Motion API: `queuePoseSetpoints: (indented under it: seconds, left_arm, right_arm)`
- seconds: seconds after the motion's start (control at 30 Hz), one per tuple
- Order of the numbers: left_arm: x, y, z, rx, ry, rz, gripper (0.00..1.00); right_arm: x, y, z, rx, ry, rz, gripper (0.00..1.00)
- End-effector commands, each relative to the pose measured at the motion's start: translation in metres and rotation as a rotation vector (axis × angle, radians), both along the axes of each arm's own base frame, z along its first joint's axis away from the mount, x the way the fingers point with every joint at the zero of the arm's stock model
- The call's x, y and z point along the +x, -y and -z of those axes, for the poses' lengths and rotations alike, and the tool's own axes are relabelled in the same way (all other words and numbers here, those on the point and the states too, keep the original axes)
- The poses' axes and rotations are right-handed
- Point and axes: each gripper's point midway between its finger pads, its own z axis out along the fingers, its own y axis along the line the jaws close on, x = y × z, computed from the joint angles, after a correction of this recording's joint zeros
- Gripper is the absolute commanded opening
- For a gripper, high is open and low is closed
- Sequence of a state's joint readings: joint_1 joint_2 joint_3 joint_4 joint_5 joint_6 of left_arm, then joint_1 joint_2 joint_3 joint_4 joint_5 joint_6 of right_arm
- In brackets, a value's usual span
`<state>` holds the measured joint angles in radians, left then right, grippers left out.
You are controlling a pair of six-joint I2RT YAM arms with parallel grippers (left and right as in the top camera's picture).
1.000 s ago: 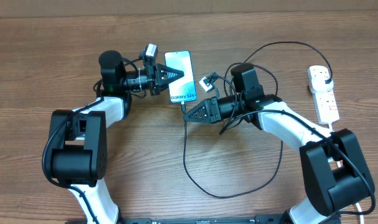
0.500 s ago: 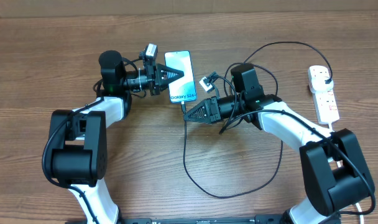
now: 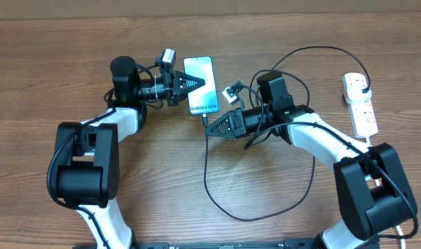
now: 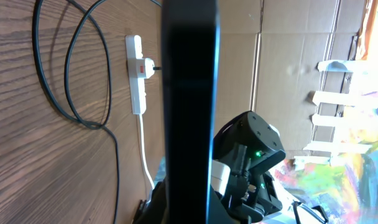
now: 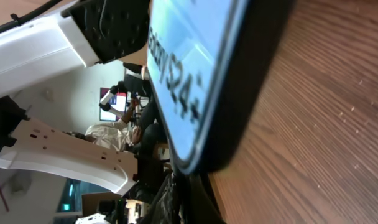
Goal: Plug charger to phone and switch on socket
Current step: 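Push the USB-C plug into the phone's port with the right gripper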
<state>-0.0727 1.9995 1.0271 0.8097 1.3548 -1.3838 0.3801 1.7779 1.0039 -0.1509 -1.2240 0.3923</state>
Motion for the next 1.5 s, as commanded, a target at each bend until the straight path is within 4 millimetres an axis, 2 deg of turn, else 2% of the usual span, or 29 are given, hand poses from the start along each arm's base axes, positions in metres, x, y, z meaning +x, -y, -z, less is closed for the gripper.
queuePoseSetpoints:
  seconds: [0.0,0.6,0.8,1.23,1.47]
  left_arm:
    - [0.000,0.003,-0.005,-0.002,0.052,0.028,0.04]
    - [0.001,0.003,-0.004,0.001,0.063,0.019,0.04]
    - [0.001,0.003,-0.004,0.001,0.063,0.019,0.04]
    - [0.004,0.003,-0.004,0.004,0.063,0.005,0.04]
    - [0.004,0.010,-0.007,0.004,0.091,0.004,0.05]
  right_arm:
    - [-0.003,0.001,0.004,0.002,-0.020,-0.007,0.04]
    - [0.000,0.004,-0.001,0.026,-0.004,-0.007,0.04]
    - [0.007,0.006,0.003,0.004,0.008,0.022,0.04]
    - [0.008,0.006,0.003,0.001,0.010,0.026,0.04]
    - [0.013,0.005,0.001,0.003,0.004,0.045,0.04]
